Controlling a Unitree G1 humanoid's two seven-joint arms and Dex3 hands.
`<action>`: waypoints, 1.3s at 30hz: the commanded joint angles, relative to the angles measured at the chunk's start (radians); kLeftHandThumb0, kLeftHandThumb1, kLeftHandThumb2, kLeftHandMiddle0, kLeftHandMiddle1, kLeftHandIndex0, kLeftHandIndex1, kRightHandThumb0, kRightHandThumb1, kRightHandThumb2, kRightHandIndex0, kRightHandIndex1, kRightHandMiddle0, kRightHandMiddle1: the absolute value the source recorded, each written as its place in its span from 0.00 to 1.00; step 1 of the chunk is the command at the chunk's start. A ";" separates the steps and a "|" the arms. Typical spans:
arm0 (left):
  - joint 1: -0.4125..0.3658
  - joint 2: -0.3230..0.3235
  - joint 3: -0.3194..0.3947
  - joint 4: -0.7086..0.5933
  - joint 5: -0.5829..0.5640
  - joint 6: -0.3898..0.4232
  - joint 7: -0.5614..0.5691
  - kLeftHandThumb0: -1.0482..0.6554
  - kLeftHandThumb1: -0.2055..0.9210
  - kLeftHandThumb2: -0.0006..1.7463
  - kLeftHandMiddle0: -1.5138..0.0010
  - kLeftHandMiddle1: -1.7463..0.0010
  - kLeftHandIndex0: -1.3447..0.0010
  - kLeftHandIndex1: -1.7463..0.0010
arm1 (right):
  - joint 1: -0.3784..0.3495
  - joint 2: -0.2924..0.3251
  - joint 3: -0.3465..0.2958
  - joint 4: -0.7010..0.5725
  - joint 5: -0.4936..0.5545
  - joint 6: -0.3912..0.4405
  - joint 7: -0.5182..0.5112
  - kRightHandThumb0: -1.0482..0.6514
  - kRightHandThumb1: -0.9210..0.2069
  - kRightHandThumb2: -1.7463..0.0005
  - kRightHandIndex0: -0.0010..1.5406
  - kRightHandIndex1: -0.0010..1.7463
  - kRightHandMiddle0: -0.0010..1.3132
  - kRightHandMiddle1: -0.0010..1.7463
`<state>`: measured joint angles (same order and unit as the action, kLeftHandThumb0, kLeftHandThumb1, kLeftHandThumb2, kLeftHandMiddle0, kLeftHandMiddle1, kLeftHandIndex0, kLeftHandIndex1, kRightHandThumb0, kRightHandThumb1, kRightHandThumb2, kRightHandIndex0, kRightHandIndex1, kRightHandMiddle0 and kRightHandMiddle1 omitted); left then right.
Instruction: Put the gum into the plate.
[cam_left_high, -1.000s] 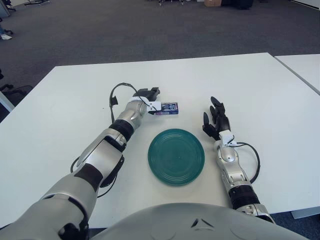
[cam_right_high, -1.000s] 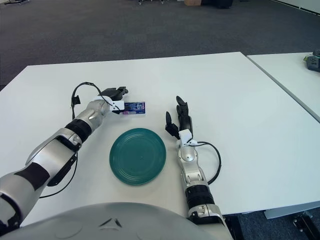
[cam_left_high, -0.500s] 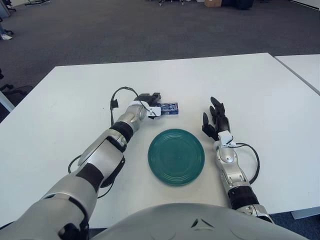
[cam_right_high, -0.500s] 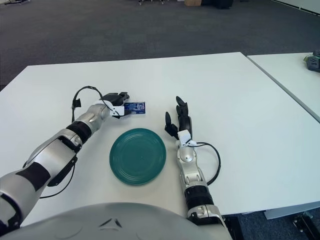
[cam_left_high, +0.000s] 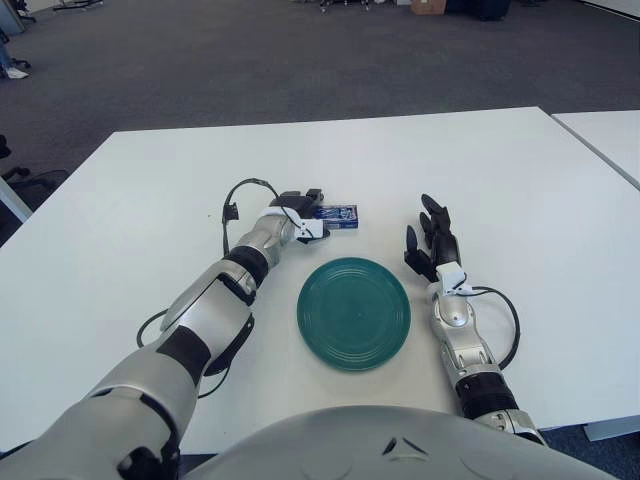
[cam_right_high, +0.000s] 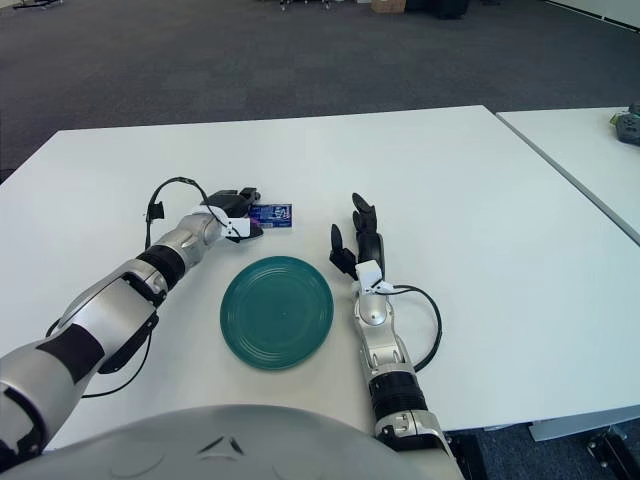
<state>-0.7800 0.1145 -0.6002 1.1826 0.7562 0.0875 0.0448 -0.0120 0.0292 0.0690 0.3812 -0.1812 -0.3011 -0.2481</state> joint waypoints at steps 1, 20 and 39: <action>-0.008 -0.019 -0.021 0.026 0.009 -0.006 -0.006 0.00 1.00 0.35 0.89 1.00 1.00 0.73 | 0.049 0.026 0.006 0.052 0.006 0.047 0.000 0.23 0.00 0.56 0.17 0.00 0.00 0.28; -0.003 -0.055 -0.048 0.061 0.006 -0.006 0.030 0.00 1.00 0.35 0.88 0.99 1.00 0.66 | 0.043 0.034 0.007 0.064 0.006 0.042 0.003 0.23 0.00 0.56 0.16 0.00 0.00 0.27; -0.016 -0.063 -0.083 0.086 0.034 -0.019 0.132 0.00 1.00 0.33 0.79 0.96 1.00 0.38 | 0.037 0.049 0.015 0.069 -0.013 0.057 -0.030 0.22 0.00 0.56 0.16 0.00 0.00 0.27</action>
<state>-0.7906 0.0623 -0.6584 1.2516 0.7670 0.0866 0.1645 -0.0181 0.0561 0.0704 0.3916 -0.1860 -0.2941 -0.2755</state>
